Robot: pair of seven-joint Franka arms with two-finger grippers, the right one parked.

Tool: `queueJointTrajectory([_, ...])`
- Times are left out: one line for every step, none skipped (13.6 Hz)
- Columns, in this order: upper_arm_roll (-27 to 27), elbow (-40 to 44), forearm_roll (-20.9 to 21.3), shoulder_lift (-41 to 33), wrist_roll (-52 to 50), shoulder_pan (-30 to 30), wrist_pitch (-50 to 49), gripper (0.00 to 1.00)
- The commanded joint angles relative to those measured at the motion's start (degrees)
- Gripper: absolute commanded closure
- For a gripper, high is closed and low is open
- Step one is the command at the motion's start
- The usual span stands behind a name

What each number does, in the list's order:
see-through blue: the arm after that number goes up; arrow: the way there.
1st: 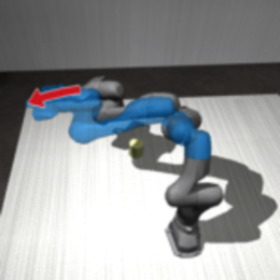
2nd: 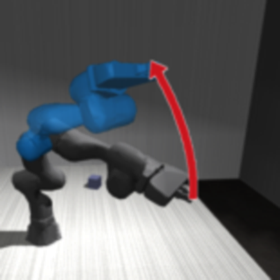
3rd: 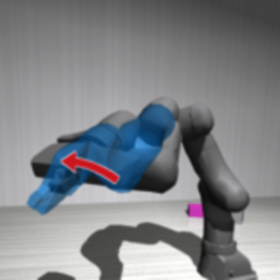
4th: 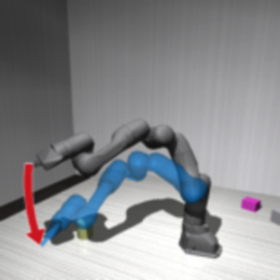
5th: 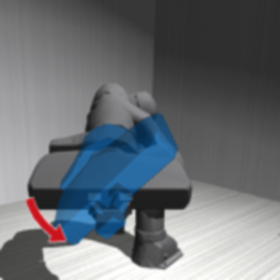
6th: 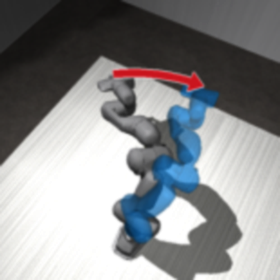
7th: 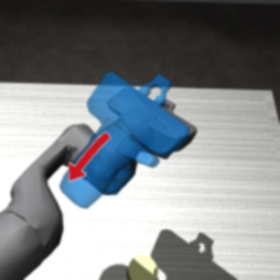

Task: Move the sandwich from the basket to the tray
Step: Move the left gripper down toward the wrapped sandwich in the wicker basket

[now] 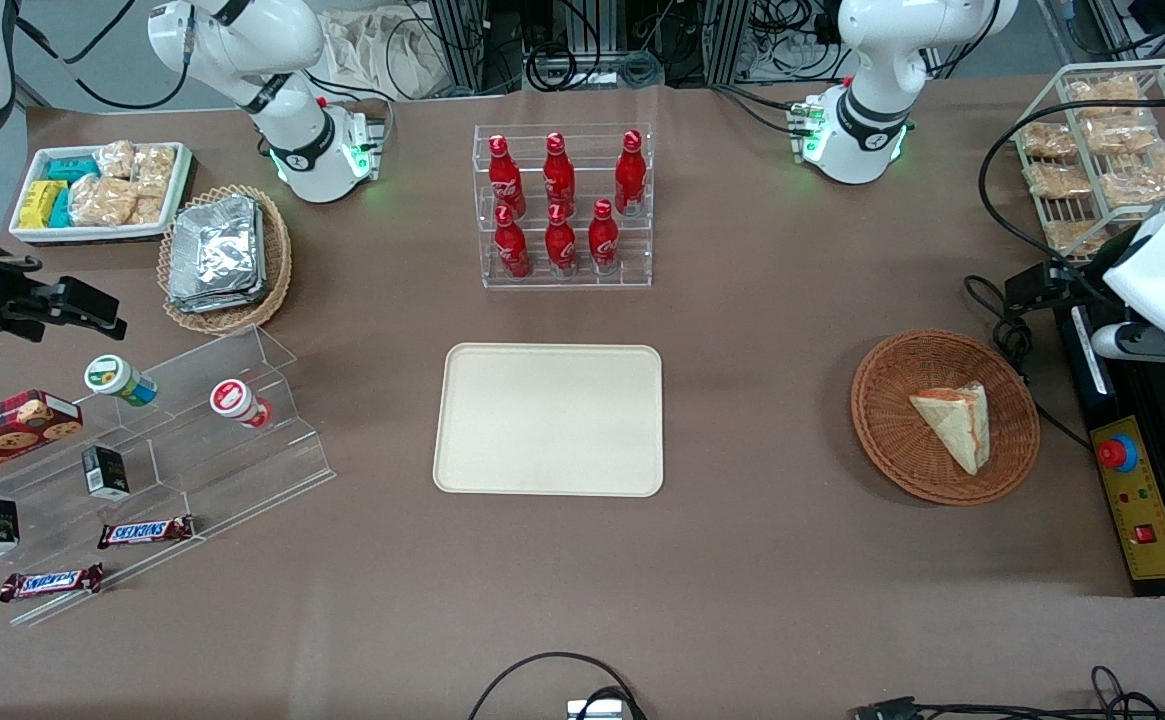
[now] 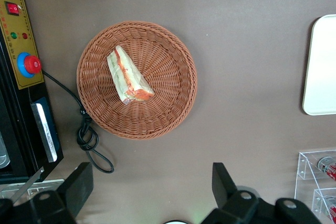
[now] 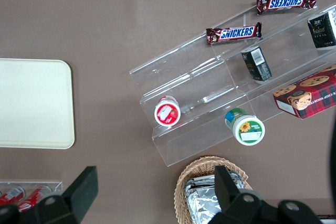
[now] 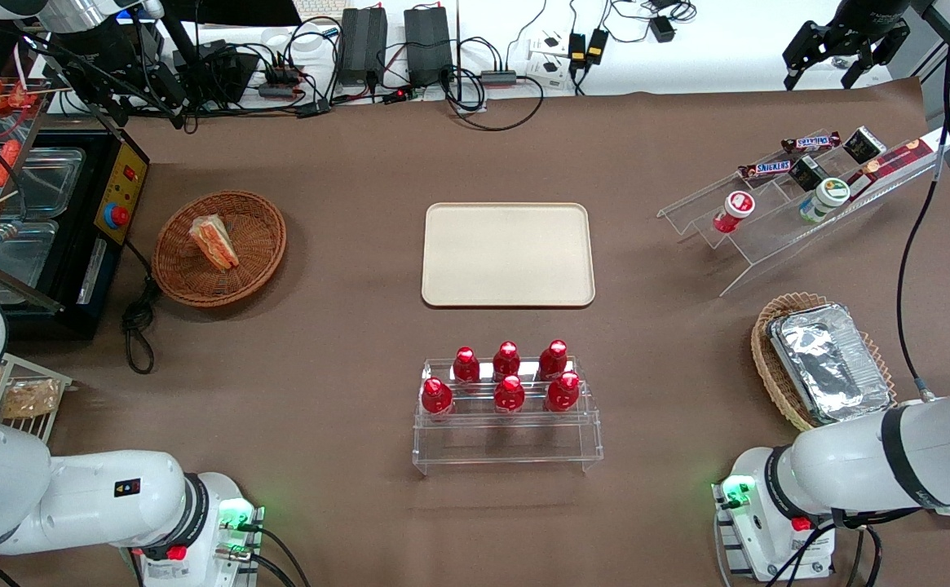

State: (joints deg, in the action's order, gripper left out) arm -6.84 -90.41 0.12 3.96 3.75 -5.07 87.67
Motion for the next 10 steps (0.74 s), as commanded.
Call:
queueJointTrajectory([0.1,0.9,-0.6,0.3,0.0,-0.2,-1.6,0.00])
queueJointTrajectory([0.1,1.7,-0.6,1.1,-0.1,-0.2,-1.6,0.00])
queueJointTrajectory([0.1,3.7,-0.7,2.3,-0.1,-0.2,-2.3,0.00])
queueJointTrajectory([0.1,5.7,-0.6,3.9,-0.2,-0.2,-4.2,0.00])
queueJointTrajectory([0.1,6.5,-0.4,4.5,-0.9,-0.2,-5.2,0.00])
queueJointTrajectory([0.2,5.0,-0.2,4.2,-5.4,-0.5,-5.5,0.00])
queueJointTrajectory([0.9,2.9,-0.7,3.9,-10.5,-0.6,-4.4,0.00])
queueJointTrajectory([0.9,1.9,-0.3,3.9,-13.8,-0.6,-3.0,0.00])
queueJointTrajectory([0.9,1.0,-0.3,4.0,-16.1,-0.6,-2.4,0.00])
queueJointTrajectory([1.0,-0.6,-0.3,3.9,-17.8,-0.7,-1.6,0.00])
